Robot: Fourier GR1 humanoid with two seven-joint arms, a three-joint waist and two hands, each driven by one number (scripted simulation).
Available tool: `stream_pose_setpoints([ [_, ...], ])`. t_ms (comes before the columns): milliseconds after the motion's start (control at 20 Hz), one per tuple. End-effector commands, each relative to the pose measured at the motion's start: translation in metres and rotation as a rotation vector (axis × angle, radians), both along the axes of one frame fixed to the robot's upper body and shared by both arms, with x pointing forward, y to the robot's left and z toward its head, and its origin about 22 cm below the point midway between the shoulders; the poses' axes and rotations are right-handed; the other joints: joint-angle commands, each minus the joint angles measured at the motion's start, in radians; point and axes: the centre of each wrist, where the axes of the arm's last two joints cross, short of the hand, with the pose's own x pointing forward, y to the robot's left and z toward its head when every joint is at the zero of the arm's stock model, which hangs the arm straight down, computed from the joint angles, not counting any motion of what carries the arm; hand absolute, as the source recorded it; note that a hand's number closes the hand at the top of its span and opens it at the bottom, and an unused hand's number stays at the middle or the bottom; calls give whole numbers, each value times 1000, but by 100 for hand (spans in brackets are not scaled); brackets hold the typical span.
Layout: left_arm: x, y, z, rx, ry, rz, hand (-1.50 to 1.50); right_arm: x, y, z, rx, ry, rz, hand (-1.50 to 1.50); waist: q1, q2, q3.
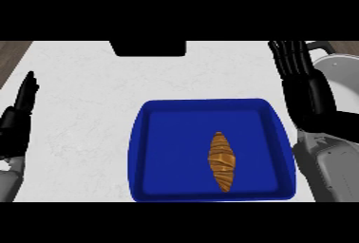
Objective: Pick the croissant from the tray and place it in the pot
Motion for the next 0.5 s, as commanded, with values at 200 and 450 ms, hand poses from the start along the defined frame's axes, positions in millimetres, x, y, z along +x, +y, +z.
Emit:
stream_pose_setpoints([
  [200,20,-39,38,-305,9,-84,0,21,-38,-51,-111,102,97,150,22,20,2],
  [450,11,-59,38,-427,84,-129,0,16,-64,-107,-418,80,-59,-150,44,22,3],
])
